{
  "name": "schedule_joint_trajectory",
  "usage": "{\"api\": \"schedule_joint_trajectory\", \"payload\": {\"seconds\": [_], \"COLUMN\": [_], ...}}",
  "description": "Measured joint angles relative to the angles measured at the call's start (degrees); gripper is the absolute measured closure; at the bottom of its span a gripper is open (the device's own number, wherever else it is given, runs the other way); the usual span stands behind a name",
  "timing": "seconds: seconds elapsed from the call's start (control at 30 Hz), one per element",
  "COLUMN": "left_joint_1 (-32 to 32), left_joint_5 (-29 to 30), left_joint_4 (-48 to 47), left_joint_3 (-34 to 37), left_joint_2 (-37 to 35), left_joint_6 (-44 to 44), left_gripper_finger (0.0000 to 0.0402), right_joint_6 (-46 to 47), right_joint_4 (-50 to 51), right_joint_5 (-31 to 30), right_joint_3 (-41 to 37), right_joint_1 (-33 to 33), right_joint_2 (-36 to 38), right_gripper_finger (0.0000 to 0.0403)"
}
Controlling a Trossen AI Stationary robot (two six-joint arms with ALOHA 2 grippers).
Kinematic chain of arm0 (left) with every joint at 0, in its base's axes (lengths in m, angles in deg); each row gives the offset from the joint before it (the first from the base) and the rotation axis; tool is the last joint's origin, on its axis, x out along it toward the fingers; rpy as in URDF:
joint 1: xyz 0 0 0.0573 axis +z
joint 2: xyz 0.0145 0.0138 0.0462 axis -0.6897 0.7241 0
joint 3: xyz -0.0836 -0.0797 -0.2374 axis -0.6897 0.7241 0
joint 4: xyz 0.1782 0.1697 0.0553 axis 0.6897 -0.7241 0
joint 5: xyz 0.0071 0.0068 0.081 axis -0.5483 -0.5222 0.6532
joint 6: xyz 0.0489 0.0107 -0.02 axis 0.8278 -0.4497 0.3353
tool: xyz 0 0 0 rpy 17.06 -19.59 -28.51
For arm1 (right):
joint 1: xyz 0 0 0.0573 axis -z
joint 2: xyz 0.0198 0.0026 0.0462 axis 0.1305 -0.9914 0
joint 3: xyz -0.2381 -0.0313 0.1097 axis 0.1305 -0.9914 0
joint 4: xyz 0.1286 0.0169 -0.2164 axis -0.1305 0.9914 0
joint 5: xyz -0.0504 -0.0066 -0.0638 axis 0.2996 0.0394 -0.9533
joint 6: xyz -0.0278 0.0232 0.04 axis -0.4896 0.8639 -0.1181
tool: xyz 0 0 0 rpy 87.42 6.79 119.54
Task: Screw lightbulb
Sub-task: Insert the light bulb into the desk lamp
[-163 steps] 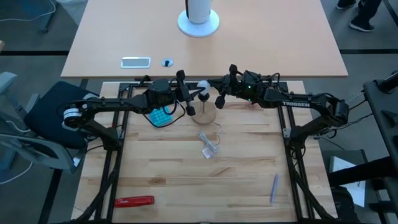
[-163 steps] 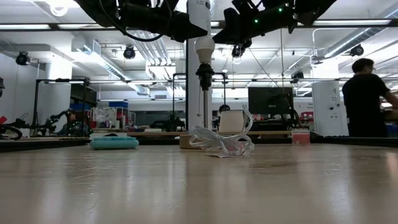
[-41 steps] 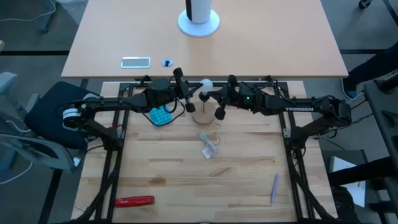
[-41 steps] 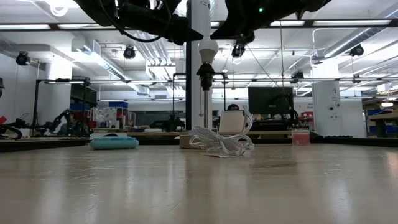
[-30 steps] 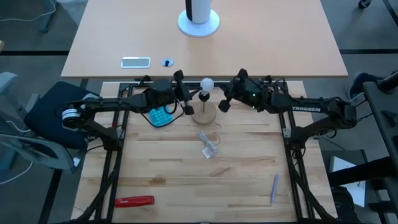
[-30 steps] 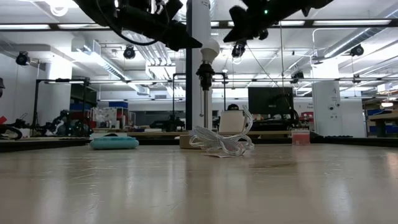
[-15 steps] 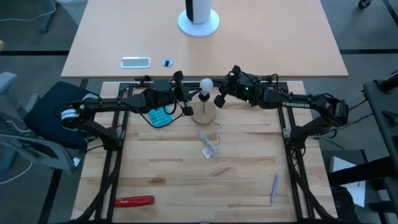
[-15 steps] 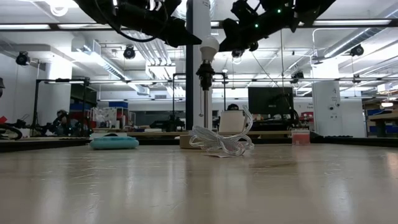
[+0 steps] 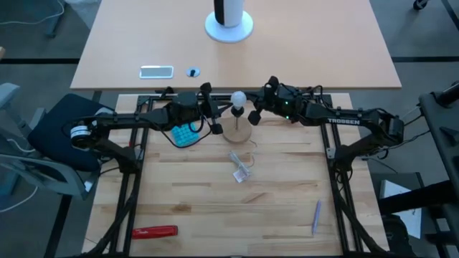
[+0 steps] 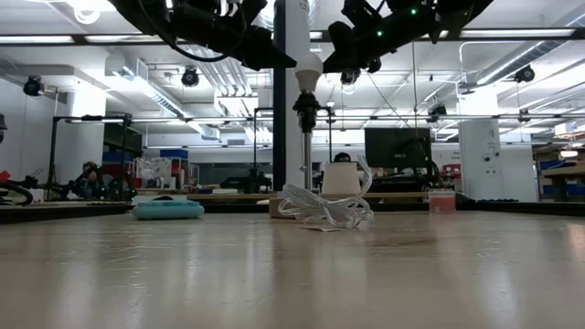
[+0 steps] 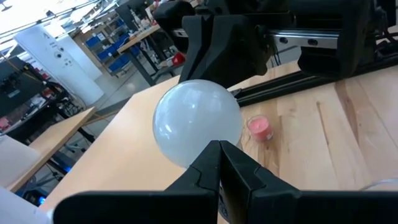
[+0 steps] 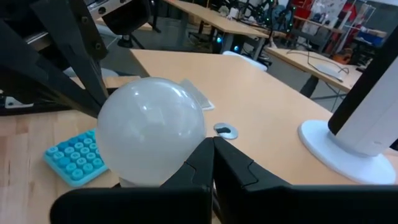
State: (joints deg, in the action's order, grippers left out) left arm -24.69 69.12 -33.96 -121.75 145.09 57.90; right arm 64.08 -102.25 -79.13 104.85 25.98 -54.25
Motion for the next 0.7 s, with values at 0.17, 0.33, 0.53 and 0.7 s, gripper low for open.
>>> {"api": "schedule_joint_trajectory", "payload": {"seconds": [0.17, 0.33, 0.53, 0.7], "left_joint_1": [0.00, 0.02, 0.02, 0.02], "left_joint_5": [0.25, 1.82, 1.87, 1.85], "left_joint_4": [0.00, -0.39, -0.90, -1.07], "left_joint_3": [-0.02, -0.04, -0.04, -0.04], "left_joint_2": [-0.02, -0.04, -0.09, -0.09], "left_joint_6": [-0.42, -0.45, -0.88, -0.88], "left_gripper_finger": [0.0401, 0.0401, 0.0401, 0.0401], "right_joint_6": [0.25, 0.27, 0.23, 0.23], "right_joint_4": [0.51, 0.85, 0.90, 1.29], "right_joint_5": [0.09, 0.24, 0.24, 0.22], "right_joint_3": [0.01, 0.01, 0.02, 0.01], "right_joint_1": [0.00, -0.10, -0.64, -0.91], "right_joint_2": [0.00, 0.00, 0.00, 0.02], "right_gripper_finger": [0.0403, 0.0403, 0.0403, 0.0403]}}
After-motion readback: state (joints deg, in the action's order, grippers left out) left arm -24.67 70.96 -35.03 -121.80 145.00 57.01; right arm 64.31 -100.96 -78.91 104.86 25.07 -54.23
